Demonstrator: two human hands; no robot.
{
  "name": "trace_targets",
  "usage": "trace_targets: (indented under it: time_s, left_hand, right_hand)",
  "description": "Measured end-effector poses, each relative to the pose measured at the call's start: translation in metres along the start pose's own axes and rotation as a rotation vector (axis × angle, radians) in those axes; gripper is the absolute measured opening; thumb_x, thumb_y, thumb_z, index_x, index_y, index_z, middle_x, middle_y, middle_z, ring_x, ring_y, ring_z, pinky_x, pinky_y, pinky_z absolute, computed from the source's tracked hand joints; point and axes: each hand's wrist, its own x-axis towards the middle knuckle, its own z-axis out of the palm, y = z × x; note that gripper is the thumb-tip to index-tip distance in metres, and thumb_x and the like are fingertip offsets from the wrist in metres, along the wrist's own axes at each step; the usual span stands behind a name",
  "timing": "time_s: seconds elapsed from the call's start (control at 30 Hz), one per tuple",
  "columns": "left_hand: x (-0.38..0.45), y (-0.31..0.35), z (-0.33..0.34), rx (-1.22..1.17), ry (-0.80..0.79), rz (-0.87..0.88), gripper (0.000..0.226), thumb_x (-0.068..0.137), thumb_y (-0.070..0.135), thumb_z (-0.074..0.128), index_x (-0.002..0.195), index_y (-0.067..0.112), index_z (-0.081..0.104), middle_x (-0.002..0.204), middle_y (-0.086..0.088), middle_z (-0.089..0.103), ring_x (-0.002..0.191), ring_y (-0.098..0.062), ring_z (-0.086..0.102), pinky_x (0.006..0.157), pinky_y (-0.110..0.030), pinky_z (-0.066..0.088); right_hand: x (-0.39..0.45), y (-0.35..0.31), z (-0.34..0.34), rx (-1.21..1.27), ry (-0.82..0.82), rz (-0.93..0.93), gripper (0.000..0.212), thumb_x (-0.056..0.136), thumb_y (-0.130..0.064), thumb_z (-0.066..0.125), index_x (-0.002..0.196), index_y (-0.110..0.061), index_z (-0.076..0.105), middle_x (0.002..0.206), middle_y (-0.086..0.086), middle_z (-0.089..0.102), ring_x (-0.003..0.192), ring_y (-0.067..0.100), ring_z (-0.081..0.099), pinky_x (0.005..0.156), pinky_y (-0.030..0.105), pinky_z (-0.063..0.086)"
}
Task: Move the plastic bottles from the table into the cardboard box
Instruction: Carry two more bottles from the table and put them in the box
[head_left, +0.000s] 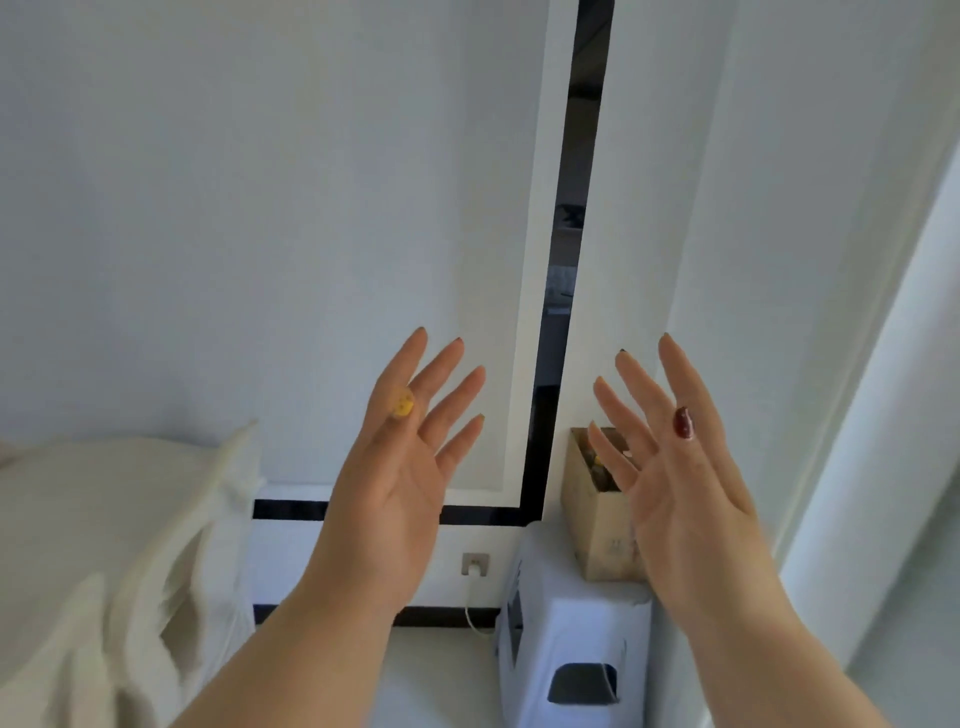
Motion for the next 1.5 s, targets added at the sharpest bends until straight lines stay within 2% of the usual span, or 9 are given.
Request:
trace_targets:
  time_s: [0.17, 0.37, 0.5, 0.67, 0.8, 0.97, 1.13, 1.27, 1.5]
  left_hand:
    - [-0.086, 0.070, 0.001, 0.199, 0.041, 0.035, 0.078, 0.081, 0.058, 0.065, 0.149, 0.032, 0.037, 0.152, 0.009, 0.048, 0.139, -0.019, 0.047, 0.113, -0.048, 0.034]
    - [-0.168, 0.169, -0.041, 0.457, 0.110, 0.111, 0.067, 0.086, 0.040, 0.054, 0.149, 0.032, 0.035, 0.150, 0.015, 0.049, 0.137, -0.011, 0.050, 0.112, -0.040, 0.037]
    - [-0.233, 0.239, -0.090, 0.570, 0.173, 0.138, 0.069, 0.085, 0.043, 0.059, 0.149, 0.033, 0.035, 0.149, 0.016, 0.050, 0.136, -0.010, 0.050, 0.111, -0.038, 0.038]
    - [-0.326, 0.335, -0.175, 0.700, 0.253, 0.140, 0.081, 0.081, 0.064, 0.062, 0.150, 0.032, 0.034, 0.150, 0.013, 0.049, 0.136, -0.012, 0.050, 0.110, -0.039, 0.038]
    - [-0.402, 0.413, -0.249, 0.837, 0.291, 0.113, 0.081, 0.081, 0.060, 0.066, 0.150, 0.030, 0.035, 0.150, 0.012, 0.049, 0.137, -0.013, 0.049, 0.111, -0.040, 0.037]
    - [-0.478, 0.496, -0.333, 1.048, 0.380, 0.088, 0.070, 0.083, 0.040, 0.061, 0.148, 0.030, 0.038, 0.147, 0.019, 0.051, 0.137, -0.007, 0.048, 0.113, -0.041, 0.036]
    - [-0.517, 0.541, -0.405, 1.240, 0.427, 0.050, 0.071, 0.081, 0.041, 0.060, 0.148, 0.032, 0.038, 0.148, 0.018, 0.049, 0.139, -0.002, 0.042, 0.111, -0.017, 0.033]
    - [-0.533, 0.554, -0.469, 1.236, 0.483, 0.010, 0.072, 0.079, 0.044, 0.061, 0.147, 0.037, 0.038, 0.147, 0.017, 0.050, 0.137, 0.001, 0.044, 0.108, -0.023, 0.033]
    - [-0.518, 0.548, -0.591, 1.157, 0.478, -0.062, 0.072, 0.079, 0.038, 0.062, 0.147, 0.031, 0.041, 0.146, 0.018, 0.051, 0.134, -0.001, 0.048, 0.108, -0.015, 0.037]
  right_hand:
    - [-0.071, -0.051, 0.042, -0.068, -0.045, -0.010, 0.085, 0.075, -0.071, 0.063, 0.148, -0.042, 0.033, 0.149, -0.014, 0.048, 0.136, 0.012, 0.049, 0.113, 0.049, 0.037]
    - [-0.131, -0.099, 0.131, -0.193, -0.188, -0.098, 0.077, 0.080, -0.071, 0.053, 0.148, -0.045, 0.028, 0.146, -0.026, 0.046, 0.135, 0.000, 0.047, 0.106, 0.023, 0.046]
    - [-0.175, -0.121, 0.214, -0.210, -0.261, -0.122, 0.064, 0.089, -0.053, 0.050, 0.148, -0.049, 0.025, 0.147, -0.029, 0.042, 0.135, -0.005, 0.044, 0.107, 0.027, 0.038]
    - [-0.240, -0.140, 0.339, -0.095, -0.302, -0.114, 0.068, 0.086, -0.050, 0.051, 0.149, -0.046, 0.027, 0.148, -0.026, 0.044, 0.135, 0.001, 0.046, 0.110, 0.037, 0.039]
    - [-0.299, -0.146, 0.440, 0.004, -0.299, -0.092, 0.068, 0.085, -0.049, 0.053, 0.148, -0.046, 0.028, 0.146, -0.025, 0.046, 0.134, 0.001, 0.048, 0.110, 0.036, 0.040]
    - [-0.355, -0.151, 0.556, 0.030, -0.360, -0.069, 0.071, 0.084, -0.048, 0.055, 0.149, -0.043, 0.028, 0.148, -0.022, 0.045, 0.133, 0.000, 0.048, 0.110, 0.036, 0.040]
    - [-0.373, -0.147, 0.642, -0.047, -0.418, -0.092, 0.069, 0.084, -0.049, 0.055, 0.147, -0.049, 0.026, 0.147, -0.024, 0.044, 0.132, -0.003, 0.048, 0.107, 0.019, 0.041]
    - [-0.374, -0.125, 0.708, -0.080, -0.429, -0.067, 0.062, 0.089, -0.051, 0.055, 0.145, -0.049, 0.030, 0.145, -0.022, 0.048, 0.127, -0.004, 0.052, 0.104, 0.018, 0.043]
    - [-0.357, -0.045, 0.812, -0.121, -0.450, 0.068, 0.072, 0.078, -0.051, 0.058, 0.146, -0.039, 0.038, 0.133, -0.021, 0.057, 0.117, -0.001, 0.060, 0.101, 0.023, 0.047]
